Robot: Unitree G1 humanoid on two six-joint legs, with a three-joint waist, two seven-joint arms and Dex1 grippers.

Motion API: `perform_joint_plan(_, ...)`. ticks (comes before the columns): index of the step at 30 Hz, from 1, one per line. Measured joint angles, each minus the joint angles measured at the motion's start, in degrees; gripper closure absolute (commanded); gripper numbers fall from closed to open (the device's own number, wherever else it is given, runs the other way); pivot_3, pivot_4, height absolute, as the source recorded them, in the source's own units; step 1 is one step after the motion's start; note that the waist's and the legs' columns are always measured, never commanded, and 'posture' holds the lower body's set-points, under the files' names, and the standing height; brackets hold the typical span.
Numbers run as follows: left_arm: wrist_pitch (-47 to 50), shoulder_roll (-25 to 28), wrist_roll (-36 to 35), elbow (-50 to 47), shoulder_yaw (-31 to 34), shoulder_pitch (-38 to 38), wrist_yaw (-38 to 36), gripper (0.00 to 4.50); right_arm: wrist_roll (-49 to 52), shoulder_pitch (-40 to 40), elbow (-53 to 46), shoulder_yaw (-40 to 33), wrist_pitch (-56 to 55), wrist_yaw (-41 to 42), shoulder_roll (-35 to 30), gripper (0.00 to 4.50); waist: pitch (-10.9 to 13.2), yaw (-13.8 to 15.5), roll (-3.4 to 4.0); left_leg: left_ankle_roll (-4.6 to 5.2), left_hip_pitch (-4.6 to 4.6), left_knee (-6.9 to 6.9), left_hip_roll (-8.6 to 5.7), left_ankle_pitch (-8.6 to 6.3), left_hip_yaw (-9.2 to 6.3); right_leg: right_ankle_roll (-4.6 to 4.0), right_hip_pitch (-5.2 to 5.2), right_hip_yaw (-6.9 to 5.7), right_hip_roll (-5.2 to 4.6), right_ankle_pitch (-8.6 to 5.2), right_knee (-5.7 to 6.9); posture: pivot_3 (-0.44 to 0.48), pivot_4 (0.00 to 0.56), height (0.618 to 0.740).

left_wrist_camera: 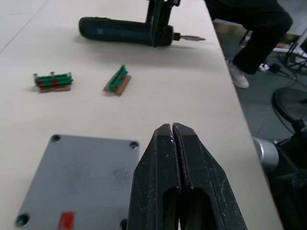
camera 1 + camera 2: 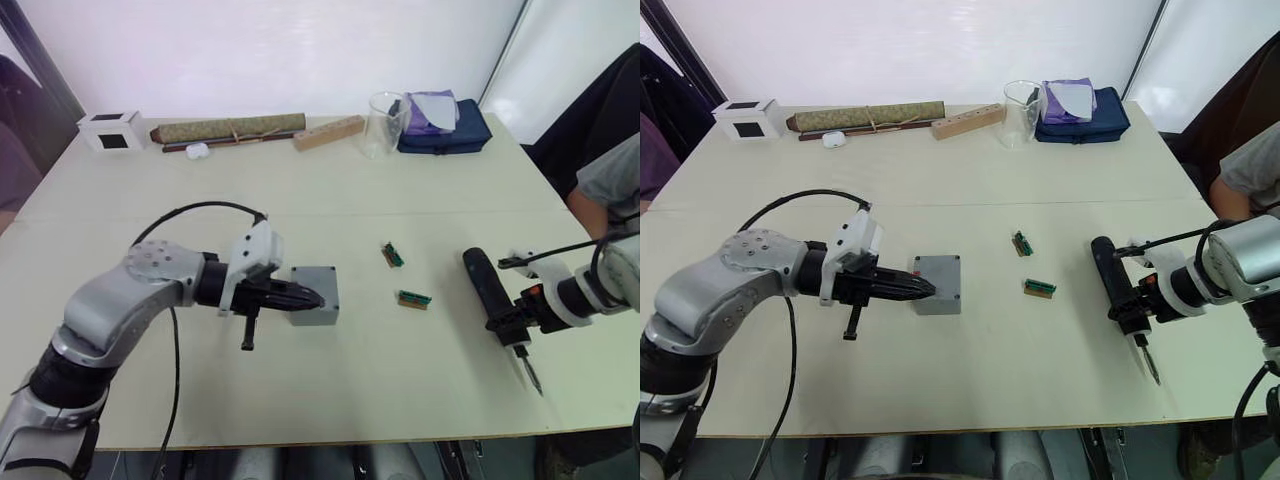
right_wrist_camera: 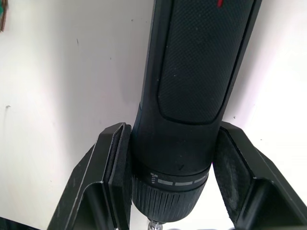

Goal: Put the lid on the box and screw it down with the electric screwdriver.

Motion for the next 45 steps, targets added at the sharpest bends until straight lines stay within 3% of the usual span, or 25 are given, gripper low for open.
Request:
perform_joint_plan(4, -1.3, 2.3, 1.5, 5.0, 1.8, 0.9, -0.7, 4.50, -3.3, -0.7, 3.4, -4.6, -12.5, -1.9, 4.2, 2.45, 0.1, -1.1, 0.13, -0.01, -0.06, 0.08, -0.01, 0.01, 0.12, 0.00, -0.07, 0.07, -0.03, 0.01, -0.01, 0.000, 0.150, 0.740)
perform_joint_plan(6, -1.5, 2.7, 1.9, 8.8, 2.9, 0.6, -0.7, 4.50, -3.7, -1.0, 1.6, -15.9, -25.9, -5.8, 10.9, 2.45, 0.2, -1.4, 0.41, -0.01, -0.20, 0.02, -0.01, 0.01, 0.25, 0.06, -0.46, 0.24, -0.03, 0.03, 0.23, 0.000, 0.150, 0.740)
perform_joint_plan(9, -2.3, 2.0, 2.3, 11.1, 3.2, -0.1, -1.0, 4.50, 0.1, -1.4, -8.9, -28.4, -35.9, -10.1, 20.6, 2.45, 0.2, -1.0, 0.43, -0.02, -0.31, -0.21, 0.14, 0.01, -0.01, -0.06, -0.64, 0.16, 0.24, -0.08, 0.31, 0.000, 0.150, 0.740)
perform_joint_plan(12, -3.2, 0.5, 3.2, 13.2, 2.6, -1.1, -1.3, 4.50, 6.5, -1.2, -21.5, -33.6, -39.6, -14.5, 30.6, 2.45, 0.2, -0.2, 0.41, -0.02, -0.41, -0.28, 0.24, 0.01, -0.13, -0.20, -0.68, 0.02, 0.30, -0.16, 0.22, 0.000, 0.150, 0.740)
perform_joint_plan(16, -4.2, -2.0, 4.8, 15.5, 1.3, -2.4, -1.1, 4.50, 7.7, 4.0, -30.1, -31.4, -44.1, -19.3, 41.1, 2.45, 0.2, 0.7, 0.40, -0.05, -0.46, -0.13, 0.03, 0.03, -0.05, -0.13, -0.65, 0.03, 0.03, -0.09, 0.30, 0.000, 0.150, 0.740)
perform_joint_plan(21, -6.7, -4.7, 8.0, 16.6, -1.8, -2.8, -1.2, 4.50, 4.2, 8.5, -33.3, -24.6, -50.1, -22.0, 47.1, 2.45, 0.2, 0.7, 0.41, -0.11, -0.46, -0.02, -0.09, 0.07, -0.02, -0.03, -0.58, 0.04, -0.09, -0.01, 0.28, 0.000, 0.150, 0.740)
perform_joint_plan(31, -9.8, -9.2, 12.6, 20.4, -5.3, -3.2, -1.2, 4.50, -4.0, 15.8, -36.3, -14.9, -58.5, -21.0, 47.8, 2.45, 0.2, 0.3, 0.41, -0.11, -0.43, -0.04, -0.06, 0.07, -0.05, -0.04, -0.60, 0.03, -0.03, -0.02, 0.33, 0.000, 0.150, 0.740)
perform_joint_plan(45, -16.4, -12.0, 18.1, 23.2, -7.6, -3.8, -1.2, 4.50, -11.2, 18.6, -34.2, -9.3, -64.8, -20.9, 49.6, 2.45, 0.1, 0.5, 0.40, -0.11, -0.12, -0.03, -0.07, 0.07, -0.06, -0.04, -0.24, 0.02, -0.03, -0.02, 0.30, 0.000, 0.150, 0.740)
